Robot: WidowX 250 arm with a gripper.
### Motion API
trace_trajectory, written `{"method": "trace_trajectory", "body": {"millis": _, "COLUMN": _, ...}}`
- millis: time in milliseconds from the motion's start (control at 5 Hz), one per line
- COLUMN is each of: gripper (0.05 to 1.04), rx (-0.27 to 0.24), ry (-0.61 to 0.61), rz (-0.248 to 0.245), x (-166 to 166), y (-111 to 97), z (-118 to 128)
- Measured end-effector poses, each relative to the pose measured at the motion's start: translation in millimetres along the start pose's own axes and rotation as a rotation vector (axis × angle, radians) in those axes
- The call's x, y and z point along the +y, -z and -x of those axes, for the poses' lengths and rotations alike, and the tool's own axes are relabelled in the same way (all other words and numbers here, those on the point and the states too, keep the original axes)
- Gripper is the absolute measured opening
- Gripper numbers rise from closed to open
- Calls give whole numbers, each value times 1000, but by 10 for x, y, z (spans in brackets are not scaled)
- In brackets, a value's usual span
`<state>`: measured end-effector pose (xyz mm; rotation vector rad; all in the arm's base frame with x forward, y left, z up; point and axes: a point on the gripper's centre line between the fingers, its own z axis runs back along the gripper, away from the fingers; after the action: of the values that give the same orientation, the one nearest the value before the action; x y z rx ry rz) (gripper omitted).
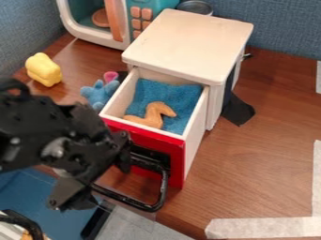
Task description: Opened the closed drawer
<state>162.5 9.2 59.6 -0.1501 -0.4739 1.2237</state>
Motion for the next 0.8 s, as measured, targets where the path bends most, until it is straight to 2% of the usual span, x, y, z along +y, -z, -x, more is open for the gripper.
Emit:
{"method": "trace_trajectory", "body": {"millis": 200, "gripper": 1003, "rx": 0, "ry": 54, "rz": 22, "x": -67, "y": -173, "z": -68}}
{"method": "trace_trajectory", "body": {"millis": 400, "gripper": 999, "rx": 47, "ry": 80, "rz": 30, "x": -70, "y": -322, "z": -128}}
{"method": "trace_trajectory", "body": {"millis": 600, "gripper": 999, "rx": 109, "ry": 152, "rz": 17, "x": -128, "y": -493, "z": -152}}
{"method": "trace_trajectory", "body": {"millis": 800, "gripper": 999, "rx": 156, "ry": 241, "rz": 33, "x": -263, "y": -679, "z": -154}}
